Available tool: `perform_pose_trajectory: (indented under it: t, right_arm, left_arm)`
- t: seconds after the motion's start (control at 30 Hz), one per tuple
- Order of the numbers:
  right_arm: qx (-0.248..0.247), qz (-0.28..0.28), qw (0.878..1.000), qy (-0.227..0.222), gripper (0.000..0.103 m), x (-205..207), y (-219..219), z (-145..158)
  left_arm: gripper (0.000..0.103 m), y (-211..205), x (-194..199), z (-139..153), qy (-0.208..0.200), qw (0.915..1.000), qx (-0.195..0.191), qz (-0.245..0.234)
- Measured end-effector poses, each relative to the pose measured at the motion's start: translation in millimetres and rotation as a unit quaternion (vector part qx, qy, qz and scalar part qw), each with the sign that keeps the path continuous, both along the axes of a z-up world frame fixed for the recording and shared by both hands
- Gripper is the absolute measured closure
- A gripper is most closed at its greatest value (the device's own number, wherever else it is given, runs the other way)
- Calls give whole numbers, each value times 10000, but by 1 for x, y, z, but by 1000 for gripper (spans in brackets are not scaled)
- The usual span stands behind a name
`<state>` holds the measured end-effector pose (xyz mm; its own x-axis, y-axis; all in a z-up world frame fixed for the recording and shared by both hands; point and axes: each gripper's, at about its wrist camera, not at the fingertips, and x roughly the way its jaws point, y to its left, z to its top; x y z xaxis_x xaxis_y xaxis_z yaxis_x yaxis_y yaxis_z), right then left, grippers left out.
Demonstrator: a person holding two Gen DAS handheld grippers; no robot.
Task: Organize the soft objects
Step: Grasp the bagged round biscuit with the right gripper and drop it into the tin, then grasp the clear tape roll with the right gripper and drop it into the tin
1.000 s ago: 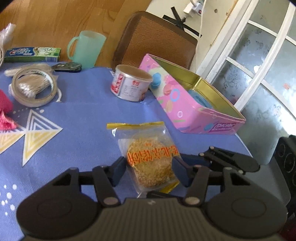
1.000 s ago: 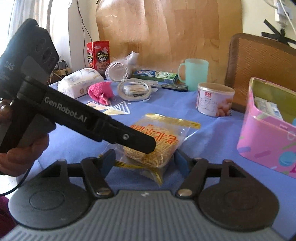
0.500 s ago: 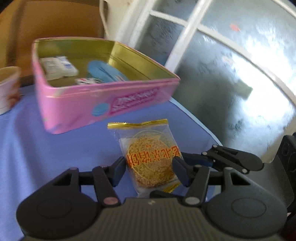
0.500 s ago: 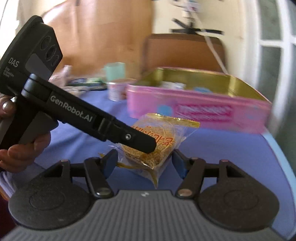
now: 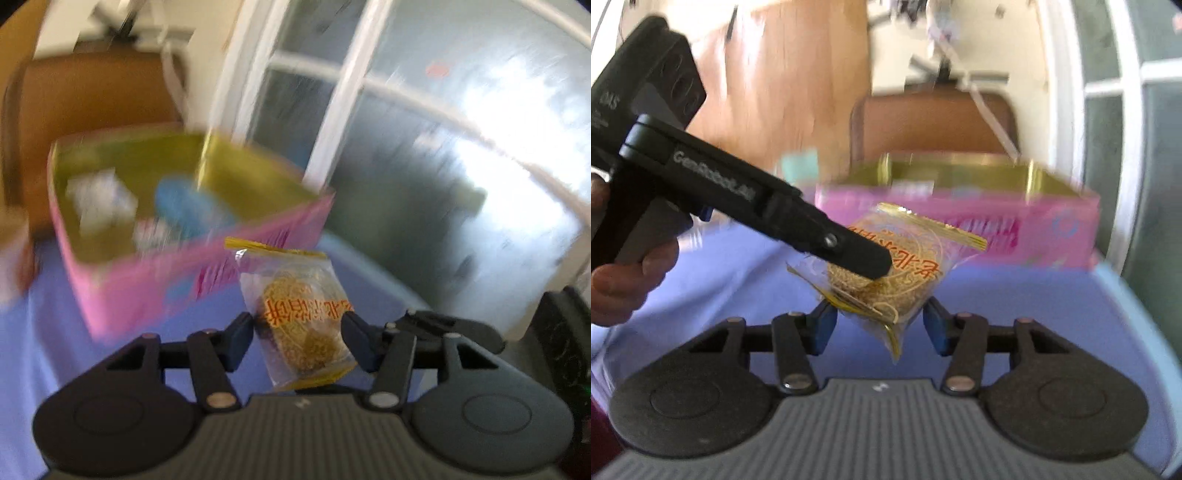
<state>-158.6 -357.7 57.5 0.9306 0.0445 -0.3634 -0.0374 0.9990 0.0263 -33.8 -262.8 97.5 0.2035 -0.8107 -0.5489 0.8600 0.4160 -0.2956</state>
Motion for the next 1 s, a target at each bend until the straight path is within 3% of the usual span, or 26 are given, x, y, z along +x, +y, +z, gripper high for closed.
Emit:
perform_pose_trajectory:
  t: [0.1,0.17,0.23,0.37,0.47,0.57,0.7,0.87,1.0]
  right_arm:
    - [45,-137,9990,-419,51,10,-13,26]
    - [-14,-334,9984,-456,52,32,-21,35]
    - [-265,-512,9970,-510,51,64,-26,37]
    - [-982,-1439,9843,-291,51,116,-32,17]
    - [-561,-1536,9858,-377,51,112,-40,13]
    - [-308,-1522,9857,-648,51,90,-31,14]
    - [330,-1037,9903,-868,51,92,-10,21]
    - [1041,78,9923,-672,51,116,40,24]
    - [1182,1076,9870,-159,51,144,93,22]
  left_arm:
    - [42,-18,8,28,-351,9991,-249,-26]
    - [35,-40,23,38,-571,9980,-270,21]
    - [14,-66,44,36,-653,9975,-226,136]
    - [15,-89,76,16,-904,9912,130,957]
    - [16,-52,77,10,-631,9925,-146,1036]
    - [13,2,64,6,-796,9888,-335,1214]
    - [13,82,50,-10,-778,9820,-248,1702]
    - [13,180,39,-42,-754,9561,273,2819]
    - [13,258,34,-55,-488,9281,208,3686]
